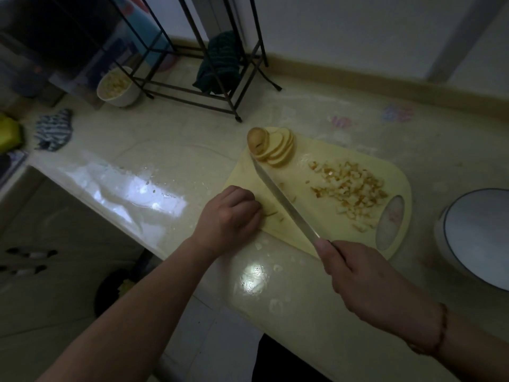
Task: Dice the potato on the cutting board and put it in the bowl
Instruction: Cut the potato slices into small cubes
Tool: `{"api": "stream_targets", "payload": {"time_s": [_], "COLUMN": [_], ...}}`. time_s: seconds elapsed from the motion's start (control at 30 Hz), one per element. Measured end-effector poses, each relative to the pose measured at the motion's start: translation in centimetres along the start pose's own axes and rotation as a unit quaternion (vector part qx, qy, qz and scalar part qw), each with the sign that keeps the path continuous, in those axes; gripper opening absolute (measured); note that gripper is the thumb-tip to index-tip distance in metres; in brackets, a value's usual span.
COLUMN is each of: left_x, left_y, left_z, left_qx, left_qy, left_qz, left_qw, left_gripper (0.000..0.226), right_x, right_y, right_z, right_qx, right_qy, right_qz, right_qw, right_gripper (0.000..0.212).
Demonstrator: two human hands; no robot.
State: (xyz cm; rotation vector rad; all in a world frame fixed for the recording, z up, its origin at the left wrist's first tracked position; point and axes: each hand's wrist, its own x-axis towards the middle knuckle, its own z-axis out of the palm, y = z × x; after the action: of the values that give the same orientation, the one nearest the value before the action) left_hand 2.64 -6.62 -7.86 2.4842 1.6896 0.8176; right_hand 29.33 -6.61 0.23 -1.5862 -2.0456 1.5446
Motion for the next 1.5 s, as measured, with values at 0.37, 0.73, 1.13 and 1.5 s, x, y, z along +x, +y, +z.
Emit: {"api": "stream_targets", "payload": {"time_s": [0.37, 0.73, 1.13, 1.5], "left_x": [0.0, 0.4, 0.2, 0.3], "left_y": [0.2, 0.7, 0.3, 1.1], "left_z": [0.5, 0.7, 0.9, 0.7], "left_qx": [-0.033, -0.009, -0.021, -0.029], "left_qy": [0.013, -0.013, -0.024, -0.008], "left_qz": [-0.093, 0.031, 0.012, 0.033], "left_qw": [0.995, 0.999, 0.999, 0.999], "left_gripper": [0.020, 0.013, 0.010, 0.012], "right_x": [0.6, 1.7, 1.0, 0.7], "right_y": [0.2, 1.1, 2.9, 0.2], "right_z": [-0.9, -1.0, -3.3, -0.2], "right_qx": [0.048, 0.142, 0.156, 0.008], "right_qy": [-0.044, -0.116, -0.080, -0.041], "right_qz": [0.055, 0.124, 0.132, -0.008], "right_qw": [0.996, 0.975, 0.976, 0.999], "right_gripper": [0.064, 0.052, 0.054, 0.061]}}
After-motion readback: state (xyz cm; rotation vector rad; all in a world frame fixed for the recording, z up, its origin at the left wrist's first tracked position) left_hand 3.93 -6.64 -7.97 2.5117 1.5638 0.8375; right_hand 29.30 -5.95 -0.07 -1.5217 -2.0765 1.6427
